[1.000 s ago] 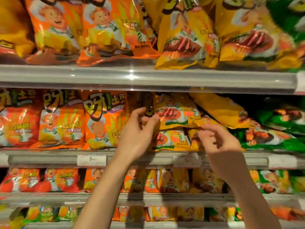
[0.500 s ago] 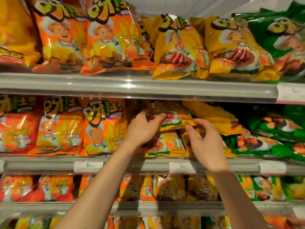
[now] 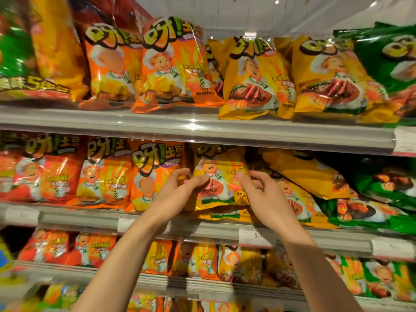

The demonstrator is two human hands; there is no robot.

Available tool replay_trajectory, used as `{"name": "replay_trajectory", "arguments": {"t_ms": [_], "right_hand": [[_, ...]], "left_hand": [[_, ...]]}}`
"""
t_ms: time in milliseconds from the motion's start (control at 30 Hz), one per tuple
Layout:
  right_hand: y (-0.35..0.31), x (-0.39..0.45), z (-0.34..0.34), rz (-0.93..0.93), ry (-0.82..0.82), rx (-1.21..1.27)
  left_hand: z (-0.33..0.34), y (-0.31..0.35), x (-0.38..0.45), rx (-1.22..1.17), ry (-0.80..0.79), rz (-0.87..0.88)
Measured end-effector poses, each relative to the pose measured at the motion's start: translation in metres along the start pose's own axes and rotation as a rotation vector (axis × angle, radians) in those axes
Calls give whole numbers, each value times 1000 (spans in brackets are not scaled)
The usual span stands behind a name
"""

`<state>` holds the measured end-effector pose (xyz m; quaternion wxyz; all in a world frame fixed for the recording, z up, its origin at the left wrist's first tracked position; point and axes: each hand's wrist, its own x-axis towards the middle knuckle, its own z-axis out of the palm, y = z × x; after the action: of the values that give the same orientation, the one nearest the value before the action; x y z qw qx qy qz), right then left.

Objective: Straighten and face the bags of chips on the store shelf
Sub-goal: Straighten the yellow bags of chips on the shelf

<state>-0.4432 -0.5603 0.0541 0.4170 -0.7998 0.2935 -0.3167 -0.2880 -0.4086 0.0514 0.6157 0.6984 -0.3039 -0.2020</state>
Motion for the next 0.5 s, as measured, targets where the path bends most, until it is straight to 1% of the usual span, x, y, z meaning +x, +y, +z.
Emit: {"name": "replay_trajectory", "arguments": {"t_ms": [133, 267, 400, 500], "right_hand": [[0, -8, 4, -2, 4, 65], [4, -17, 4, 9, 6, 134], [5, -27, 4, -15, 8, 173], [-1, -31, 10, -42, -11, 193]], "left_hand": [[-5, 4, 8, 61, 2, -23], [3, 13, 11, 153, -37, 65], [7, 10, 11, 56, -1, 148], [-4, 5, 3, 3, 62, 205]]}}
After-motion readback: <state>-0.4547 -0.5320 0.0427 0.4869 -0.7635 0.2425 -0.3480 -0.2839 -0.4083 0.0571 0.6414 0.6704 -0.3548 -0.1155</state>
